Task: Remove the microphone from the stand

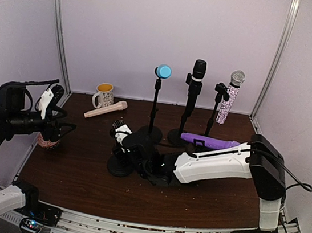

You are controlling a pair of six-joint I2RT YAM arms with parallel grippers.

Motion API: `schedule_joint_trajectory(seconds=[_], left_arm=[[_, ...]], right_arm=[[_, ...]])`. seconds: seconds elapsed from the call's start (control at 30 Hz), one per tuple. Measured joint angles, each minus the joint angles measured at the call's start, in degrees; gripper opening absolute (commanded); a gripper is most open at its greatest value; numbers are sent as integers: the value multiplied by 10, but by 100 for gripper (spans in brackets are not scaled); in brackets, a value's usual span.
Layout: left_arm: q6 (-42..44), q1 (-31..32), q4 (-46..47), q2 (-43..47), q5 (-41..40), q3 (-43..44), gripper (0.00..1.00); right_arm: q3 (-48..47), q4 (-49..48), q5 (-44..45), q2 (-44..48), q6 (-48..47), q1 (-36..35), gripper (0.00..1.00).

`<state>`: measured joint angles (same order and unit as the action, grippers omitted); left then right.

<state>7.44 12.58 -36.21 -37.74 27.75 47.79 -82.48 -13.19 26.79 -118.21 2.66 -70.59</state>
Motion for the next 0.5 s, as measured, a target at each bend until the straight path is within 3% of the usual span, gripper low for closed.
schedule_joint_trajectory(seconds=[0.13, 0.2, 0.27, 0.37, 0.5], left_arm=[[0, 0, -4, -1, 1, 1, 71], [0, 0, -8, -2, 1, 5, 71], [1, 0, -10, -2, 1, 7, 71], [2, 0, -13, -2, 1, 7, 71], [6, 0, -16, 0, 1, 8, 71]], right_arm=[[-1, 0, 3, -4, -11, 0, 35], [-6, 0, 1, -4, -15, 0, 32], [-10, -3, 0, -4, -14, -1, 37], [-18, -3, -4, -4, -16, -1, 61], [-32, -4, -10, -5, -21, -1, 62]])
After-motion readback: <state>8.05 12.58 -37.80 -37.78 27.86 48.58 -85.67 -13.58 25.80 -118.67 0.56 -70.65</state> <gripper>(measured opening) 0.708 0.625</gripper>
